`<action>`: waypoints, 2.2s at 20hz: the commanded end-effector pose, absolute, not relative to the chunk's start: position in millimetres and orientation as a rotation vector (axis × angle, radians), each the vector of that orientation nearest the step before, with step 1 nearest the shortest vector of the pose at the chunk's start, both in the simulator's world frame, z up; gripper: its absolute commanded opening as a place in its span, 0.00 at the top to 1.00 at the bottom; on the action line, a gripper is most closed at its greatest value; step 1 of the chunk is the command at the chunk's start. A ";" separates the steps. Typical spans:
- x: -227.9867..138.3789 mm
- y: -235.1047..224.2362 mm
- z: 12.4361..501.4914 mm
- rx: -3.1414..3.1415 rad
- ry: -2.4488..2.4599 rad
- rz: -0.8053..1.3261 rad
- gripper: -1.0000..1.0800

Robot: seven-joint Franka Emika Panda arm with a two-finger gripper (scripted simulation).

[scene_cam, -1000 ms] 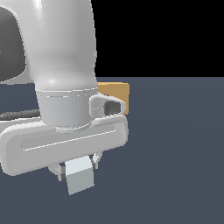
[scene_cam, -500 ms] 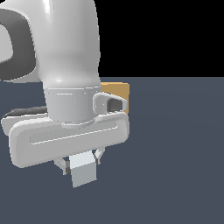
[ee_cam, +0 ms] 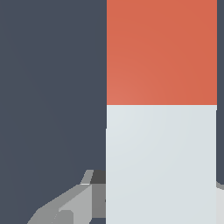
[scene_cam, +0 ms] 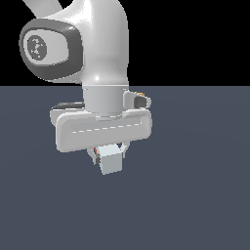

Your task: Insert the peg into the horizontal hole in a box.

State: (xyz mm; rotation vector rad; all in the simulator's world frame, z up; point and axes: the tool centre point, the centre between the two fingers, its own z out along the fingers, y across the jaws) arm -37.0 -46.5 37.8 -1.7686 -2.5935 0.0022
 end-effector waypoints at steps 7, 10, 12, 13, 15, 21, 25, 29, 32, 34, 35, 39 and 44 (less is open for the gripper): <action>0.5 36.1 56.9 -1.824 -2.558 0.000 1.00; 12.5 59.6 62.0 -1.840 -2.546 0.000 1.00; 19.6 72.5 64.8 -1.849 -2.540 0.000 1.00; 22.8 78.0 66.1 -1.853 -2.537 0.000 1.00; 28.3 87.3 68.1 -1.860 -2.532 0.000 1.00; 38.4 103.5 71.7 -1.871 -2.524 0.000 1.00; 40.3 105.2 72.0 -1.873 -2.522 0.000 1.00; 40.2 104.0 71.8 -1.873 -2.522 0.000 1.00; 40.2 104.5 72.0 -1.871 -2.523 0.000 1.00; 41.3 104.9 73.9 -1.871 -2.526 -0.004 1.00; 41.3 104.9 73.9 -1.871 -2.526 -0.004 1.00; 39.5 106.3 71.9 -1.869 -2.524 0.001 1.00; 33.0 125.5 72.5 -1.870 -2.524 -0.001 1.00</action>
